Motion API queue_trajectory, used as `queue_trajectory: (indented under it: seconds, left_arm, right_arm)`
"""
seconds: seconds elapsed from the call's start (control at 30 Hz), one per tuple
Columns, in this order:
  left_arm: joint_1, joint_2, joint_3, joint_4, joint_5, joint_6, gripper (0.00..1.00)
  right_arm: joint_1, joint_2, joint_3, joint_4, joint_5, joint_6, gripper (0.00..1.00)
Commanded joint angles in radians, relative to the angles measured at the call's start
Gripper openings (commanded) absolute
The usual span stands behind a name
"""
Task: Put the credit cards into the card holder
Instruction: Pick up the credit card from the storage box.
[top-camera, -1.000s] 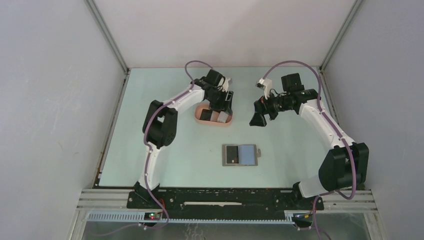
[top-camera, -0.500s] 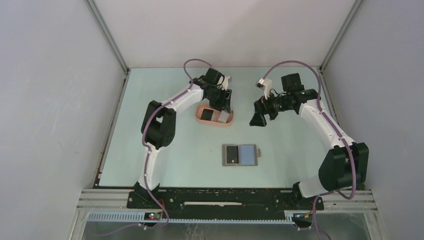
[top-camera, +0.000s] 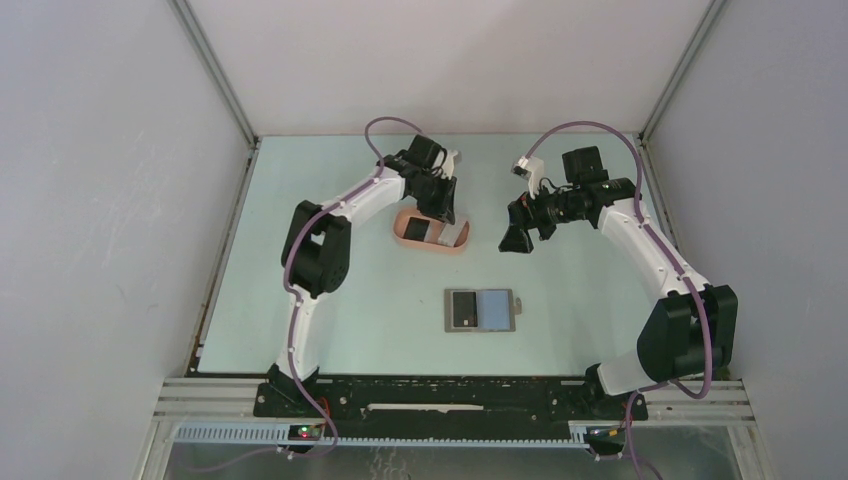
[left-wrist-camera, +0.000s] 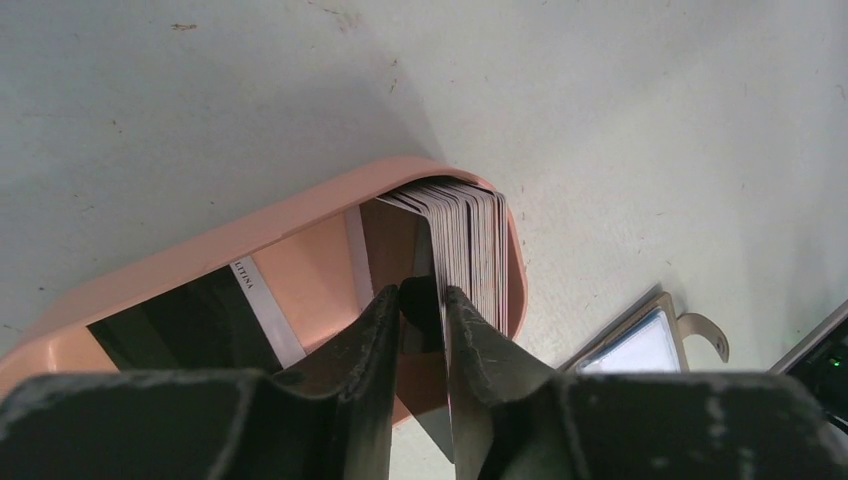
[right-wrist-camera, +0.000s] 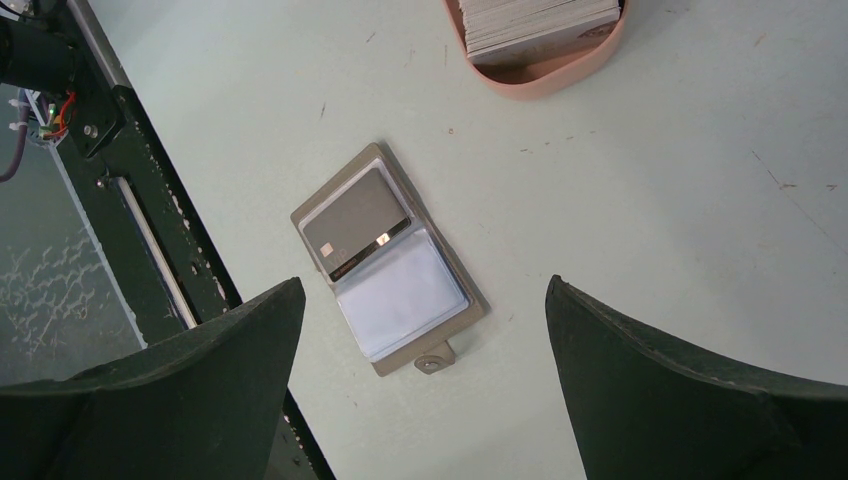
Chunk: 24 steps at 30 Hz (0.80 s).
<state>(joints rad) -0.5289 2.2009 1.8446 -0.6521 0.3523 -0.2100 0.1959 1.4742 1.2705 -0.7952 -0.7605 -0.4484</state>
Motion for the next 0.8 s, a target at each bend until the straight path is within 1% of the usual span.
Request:
queue_trajectory:
  seconds: [0.0, 0.17, 0.23, 0.53, 0.77]
  left_arm:
    - [0.0, -0.047, -0.008, 0.026, 0.018, -0.007, 0.24]
    - [0.005, -0.045, -0.009, 0.026, -0.002, -0.016, 0.14]
    - [0.006, -0.042, -0.007, 0.027, -0.009, -0.018, 0.12]
    - [0.015, -0.058, -0.025, 0.042, -0.037, -0.027, 0.07]
    - [0.021, -0.078, -0.05, 0.062, -0.052, -0.034, 0.06]
  right_arm:
    - [-0.006, 0.0, 0.004, -0.001, -0.003, -0.019, 1.0]
    - [-0.007, 0.001, 0.004, -0.001, -0.004, -0.019, 1.0]
    - [-0.007, 0.0, 0.004, -0.001, -0.005, -0.018, 1.0]
    - [-0.006, 0.001, 0.006, -0.002, -0.005, -0.021, 1.0]
    - [-0.006, 0.003, 0.004, -0.002, -0.006, -0.021, 1.0]
